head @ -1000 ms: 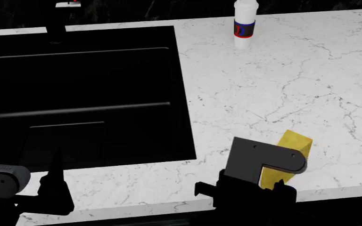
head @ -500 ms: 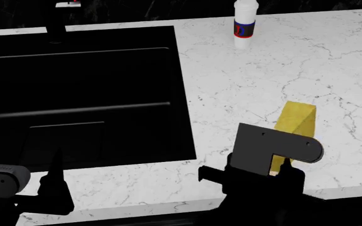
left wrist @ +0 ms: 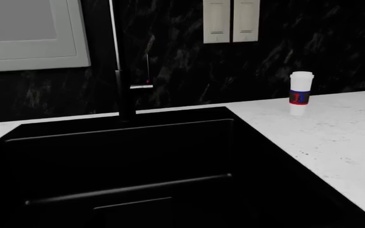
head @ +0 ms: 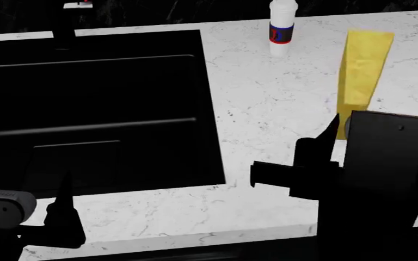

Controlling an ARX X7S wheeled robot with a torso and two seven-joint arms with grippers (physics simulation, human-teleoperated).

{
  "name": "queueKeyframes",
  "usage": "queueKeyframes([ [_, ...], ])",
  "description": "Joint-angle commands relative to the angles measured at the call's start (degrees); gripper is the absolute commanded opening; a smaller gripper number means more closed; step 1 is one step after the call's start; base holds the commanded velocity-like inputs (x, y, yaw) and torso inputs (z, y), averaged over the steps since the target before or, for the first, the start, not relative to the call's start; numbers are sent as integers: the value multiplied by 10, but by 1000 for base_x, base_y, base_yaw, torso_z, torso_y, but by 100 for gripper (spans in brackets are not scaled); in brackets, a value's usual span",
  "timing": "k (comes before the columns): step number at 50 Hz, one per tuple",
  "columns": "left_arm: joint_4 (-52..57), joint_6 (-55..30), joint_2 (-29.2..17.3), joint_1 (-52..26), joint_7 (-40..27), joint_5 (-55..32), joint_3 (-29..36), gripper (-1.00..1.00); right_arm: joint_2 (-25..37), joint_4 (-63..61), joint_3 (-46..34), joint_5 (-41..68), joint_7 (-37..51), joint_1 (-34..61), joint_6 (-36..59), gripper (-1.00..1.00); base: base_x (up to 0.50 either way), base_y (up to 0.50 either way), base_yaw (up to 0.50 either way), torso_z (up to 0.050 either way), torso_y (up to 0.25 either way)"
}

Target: Pick up the wedge of cheese and place it on the slice of bread to prepare a simple cheese on bread dish.

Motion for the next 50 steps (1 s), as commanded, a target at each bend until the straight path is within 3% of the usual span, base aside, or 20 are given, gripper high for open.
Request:
queueKeyframes([
  [1, -1, -2, -1, -3, -5, -2, 2, 100, 52, -64, 55, 30, -47, -30, -14, -100, -42, -306, 0, 0, 0],
  [32, -4, 7, -7, -1, -10, -5, 9, 100, 72, -50, 11, -47, -110, -36, -38, -100, -36, -498, 0, 0, 0],
  [50, -3, 8, -10, -2, -15, -8, 13, 100, 81, -56, 2, -64, -126, -49, -54, -100, 263, -396, 0, 0, 1],
])
